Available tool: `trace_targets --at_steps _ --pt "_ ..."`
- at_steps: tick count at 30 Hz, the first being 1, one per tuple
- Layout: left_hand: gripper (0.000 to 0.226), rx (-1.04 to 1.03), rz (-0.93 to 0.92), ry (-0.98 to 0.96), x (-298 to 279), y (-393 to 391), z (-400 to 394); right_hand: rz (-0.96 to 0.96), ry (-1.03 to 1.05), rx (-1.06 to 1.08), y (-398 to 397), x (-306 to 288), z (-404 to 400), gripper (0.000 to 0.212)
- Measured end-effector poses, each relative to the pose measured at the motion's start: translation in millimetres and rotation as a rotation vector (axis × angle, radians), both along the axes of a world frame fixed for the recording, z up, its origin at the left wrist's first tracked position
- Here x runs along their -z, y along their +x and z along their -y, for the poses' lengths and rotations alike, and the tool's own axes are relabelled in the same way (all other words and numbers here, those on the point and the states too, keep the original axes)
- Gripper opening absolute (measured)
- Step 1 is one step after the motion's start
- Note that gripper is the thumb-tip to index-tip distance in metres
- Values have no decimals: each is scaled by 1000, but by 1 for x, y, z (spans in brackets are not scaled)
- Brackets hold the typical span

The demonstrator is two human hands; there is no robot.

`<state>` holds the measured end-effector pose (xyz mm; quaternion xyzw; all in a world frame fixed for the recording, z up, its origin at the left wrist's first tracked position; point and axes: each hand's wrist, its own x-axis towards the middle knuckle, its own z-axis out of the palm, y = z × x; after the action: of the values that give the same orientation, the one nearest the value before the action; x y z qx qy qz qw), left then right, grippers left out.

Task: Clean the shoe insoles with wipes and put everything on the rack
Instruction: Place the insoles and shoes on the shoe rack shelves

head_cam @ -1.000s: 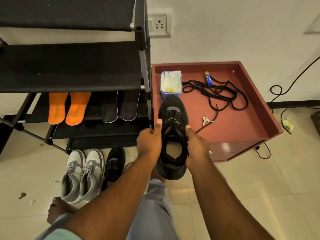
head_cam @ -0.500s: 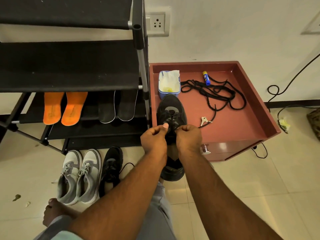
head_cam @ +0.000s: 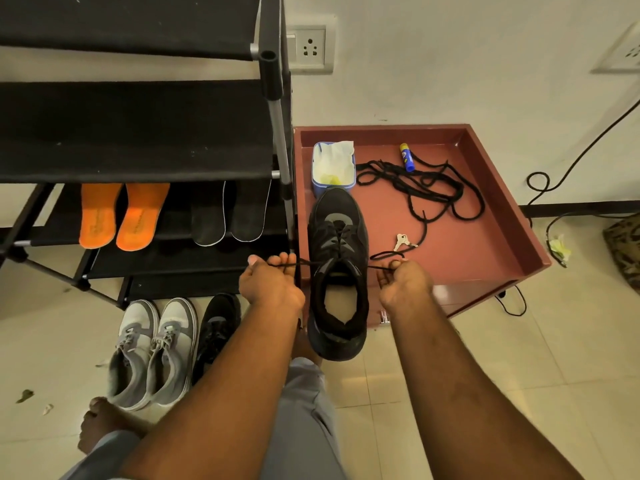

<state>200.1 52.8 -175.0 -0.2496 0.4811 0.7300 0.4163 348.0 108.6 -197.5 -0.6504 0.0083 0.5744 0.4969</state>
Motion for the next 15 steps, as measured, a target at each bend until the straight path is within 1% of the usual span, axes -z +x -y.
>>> trace_targets --at_steps 4,7,9,11,13,15 --pt "26 28 -21 38 -9 -6 -3 -10 33 -3 1 -2 -10 29" --pt "18 216 -62 117 -20 -10 -3 1 151 -68 -1 -15 -11 22" --pt "13 406 -157 173 -37 -12 -2 16 281 -158 0 -33 -7 18" --pt "8 549 -308 198 -61 -10 -5 40 417 -266 2 -57 -7 18" --pt "9 610 -429 186 -85 -7 -8 76 517 -387 1 -82 -6 17" --pt "9 606 -472 176 -101 -2 -9 86 550 -443 0 -98 -5 18"
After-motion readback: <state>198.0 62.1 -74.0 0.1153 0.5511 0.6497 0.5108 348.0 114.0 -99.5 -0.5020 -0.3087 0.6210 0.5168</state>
